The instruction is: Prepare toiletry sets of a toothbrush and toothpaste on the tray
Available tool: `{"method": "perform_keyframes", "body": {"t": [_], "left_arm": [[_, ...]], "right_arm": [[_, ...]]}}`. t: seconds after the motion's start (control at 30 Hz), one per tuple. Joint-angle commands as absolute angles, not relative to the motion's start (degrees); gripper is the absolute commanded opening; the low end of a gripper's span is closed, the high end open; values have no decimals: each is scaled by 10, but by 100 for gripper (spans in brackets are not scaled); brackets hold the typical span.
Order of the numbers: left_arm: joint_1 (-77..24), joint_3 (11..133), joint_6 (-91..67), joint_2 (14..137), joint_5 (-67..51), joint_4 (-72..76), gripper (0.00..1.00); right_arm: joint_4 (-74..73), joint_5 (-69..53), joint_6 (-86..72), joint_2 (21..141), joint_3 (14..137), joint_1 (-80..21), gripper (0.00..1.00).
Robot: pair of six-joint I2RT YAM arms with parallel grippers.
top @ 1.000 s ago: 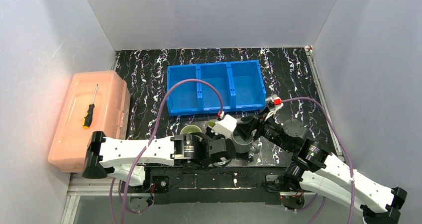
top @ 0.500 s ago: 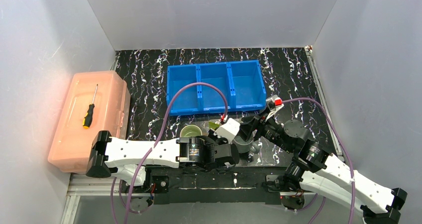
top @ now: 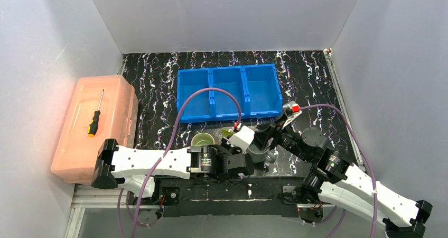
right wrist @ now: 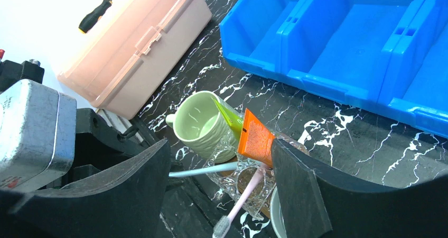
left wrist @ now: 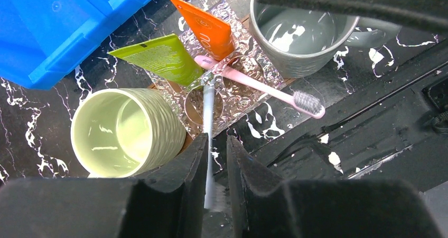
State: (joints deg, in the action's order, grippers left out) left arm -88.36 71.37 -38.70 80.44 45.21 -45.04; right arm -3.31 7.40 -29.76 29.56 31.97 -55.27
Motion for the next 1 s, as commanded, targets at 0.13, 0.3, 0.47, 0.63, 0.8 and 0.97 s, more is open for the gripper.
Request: {"method": "perform_keyframes", "body": {"t": [0.13,0.3,0.47,0.63,0.8,0.97], "left_arm": [[-889,709,-406,790,475,-460,21],[-889,710,-406,783,473,-460,22],[-890,715,-402,773,473,-460,28],[-889,716,-398,764,472,-460,36],[-889,718,-390,749,481,-461,50],[-885,730,-374,732,493,-470,70]], "right_arm": [[-20,81,-296,287,314,-556,78],[-19,81,-296,289,315,-556,78],[-24,82,-295,291,319,-556,78],[-36,91,-280,291,331,-556,79],[-48,93,-259,308,350,-556,83],[-83,98,-226,351,395,-556,84]]}}
